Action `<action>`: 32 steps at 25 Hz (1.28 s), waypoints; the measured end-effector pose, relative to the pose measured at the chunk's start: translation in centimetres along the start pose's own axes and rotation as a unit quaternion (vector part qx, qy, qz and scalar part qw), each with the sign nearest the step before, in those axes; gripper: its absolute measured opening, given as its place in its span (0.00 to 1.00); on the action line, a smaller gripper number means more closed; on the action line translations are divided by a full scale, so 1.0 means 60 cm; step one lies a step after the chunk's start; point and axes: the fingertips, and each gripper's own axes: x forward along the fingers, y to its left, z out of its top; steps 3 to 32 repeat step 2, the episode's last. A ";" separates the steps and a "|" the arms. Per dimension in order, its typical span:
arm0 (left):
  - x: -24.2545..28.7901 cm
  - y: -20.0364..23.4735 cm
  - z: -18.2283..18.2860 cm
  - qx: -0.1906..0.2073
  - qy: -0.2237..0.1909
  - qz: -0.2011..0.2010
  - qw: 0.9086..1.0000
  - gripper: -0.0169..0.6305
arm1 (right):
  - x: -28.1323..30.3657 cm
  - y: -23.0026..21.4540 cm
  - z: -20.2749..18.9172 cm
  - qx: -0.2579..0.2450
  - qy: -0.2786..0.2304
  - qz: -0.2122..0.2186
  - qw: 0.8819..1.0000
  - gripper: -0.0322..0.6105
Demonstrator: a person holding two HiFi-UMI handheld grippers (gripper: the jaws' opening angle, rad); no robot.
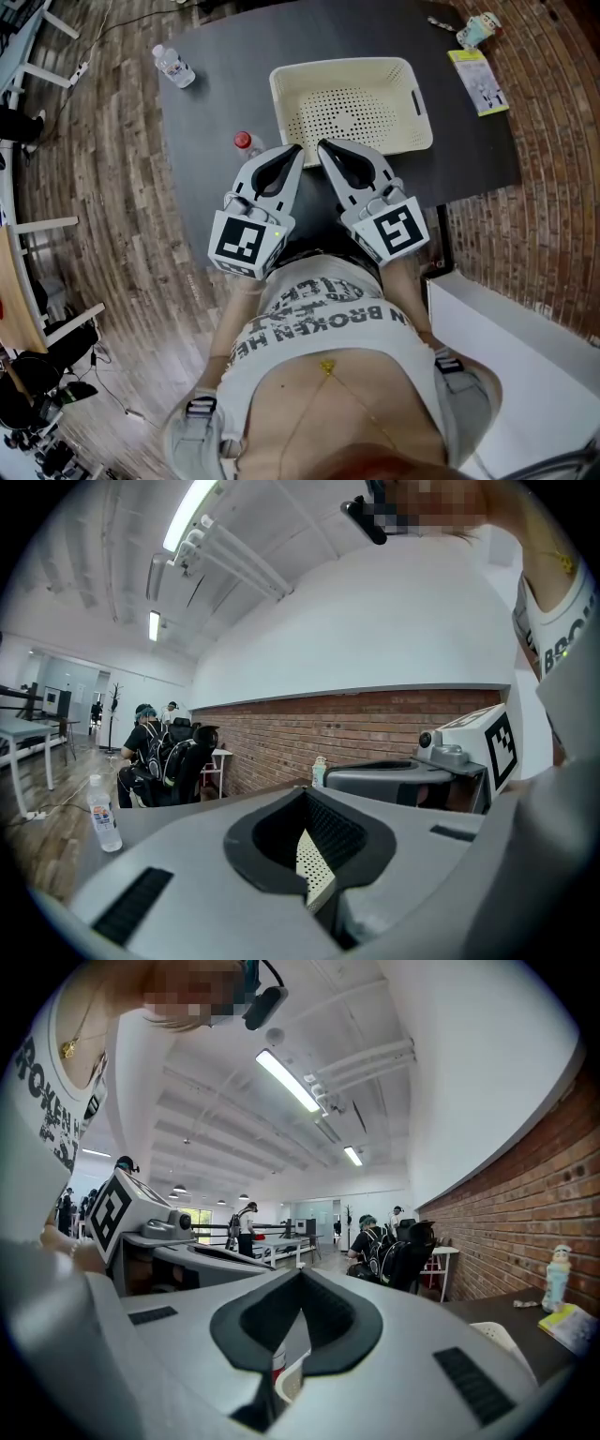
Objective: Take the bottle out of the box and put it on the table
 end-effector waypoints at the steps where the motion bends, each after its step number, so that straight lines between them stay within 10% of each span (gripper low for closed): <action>1: 0.001 0.000 -0.001 0.000 0.001 0.000 1.000 0.04 | 0.000 -0.001 -0.001 0.000 0.002 0.000 1.000 0.06; 32: 0.002 -0.001 -0.002 0.000 0.002 0.000 1.000 0.04 | -0.001 -0.001 -0.003 -0.001 0.003 0.000 1.000 0.06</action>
